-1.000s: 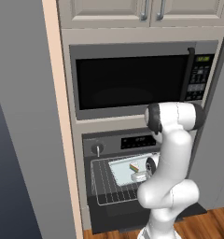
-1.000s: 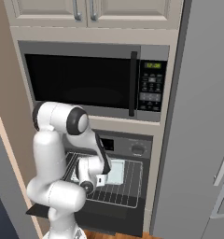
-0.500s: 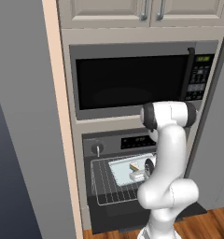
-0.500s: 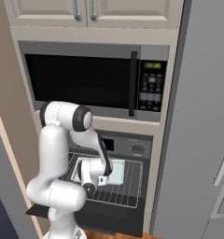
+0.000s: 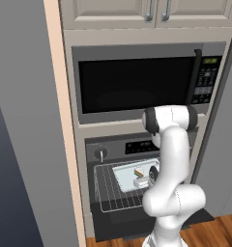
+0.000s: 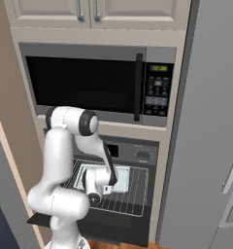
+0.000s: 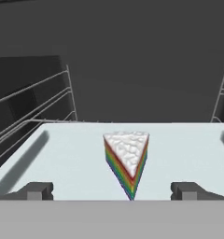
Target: Take the baked cake out of the oven and place it on the plate for cooling. Then close the oven door.
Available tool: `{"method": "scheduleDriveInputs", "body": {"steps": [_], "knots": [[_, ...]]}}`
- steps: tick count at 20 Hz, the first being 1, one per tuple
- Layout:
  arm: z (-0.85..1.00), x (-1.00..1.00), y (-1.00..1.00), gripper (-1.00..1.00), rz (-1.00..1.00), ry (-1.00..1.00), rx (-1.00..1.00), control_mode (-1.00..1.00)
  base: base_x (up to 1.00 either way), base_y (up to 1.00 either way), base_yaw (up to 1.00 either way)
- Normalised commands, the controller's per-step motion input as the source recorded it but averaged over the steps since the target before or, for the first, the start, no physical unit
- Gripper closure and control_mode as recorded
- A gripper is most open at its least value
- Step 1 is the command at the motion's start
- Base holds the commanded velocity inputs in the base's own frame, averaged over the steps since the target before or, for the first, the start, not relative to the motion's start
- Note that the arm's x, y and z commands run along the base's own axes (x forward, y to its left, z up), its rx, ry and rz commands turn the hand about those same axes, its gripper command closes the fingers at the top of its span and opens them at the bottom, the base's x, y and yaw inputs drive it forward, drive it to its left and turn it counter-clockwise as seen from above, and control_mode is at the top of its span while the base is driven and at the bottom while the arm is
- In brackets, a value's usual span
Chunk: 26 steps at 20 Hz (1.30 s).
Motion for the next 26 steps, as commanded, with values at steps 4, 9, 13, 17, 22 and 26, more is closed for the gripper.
{"method": "scheduleDriveInputs", "body": {"steps": [4, 9, 13, 17, 22, 26], "knots": [[-0.11, 0.17, 0.00, -1.00, 0.00, -0.03, 0.00, -1.00, 0.00, 0.00, 0.00], [-0.09, 0.17, 0.00, -1.00, 0.00, -0.01, 0.00, -1.00, 0.00, 0.00, 0.00], [-0.07, 0.16, 0.00, -1.00, 0.00, -0.01, 0.00, -1.00, 0.00, 0.00, 0.00], [-0.08, 0.15, 0.00, -1.00, 0.00, 0.00, 0.00, -1.00, 0.00, 0.00, 0.00], [-0.09, 0.13, -0.01, -1.00, 0.00, 0.00, 0.00, -1.00, 0.00, 0.00, 0.00], [-0.10, 0.13, 0.00, -1.00, 0.00, 0.00, 0.00, -1.00, 0.00, 0.00, 0.00]]}}
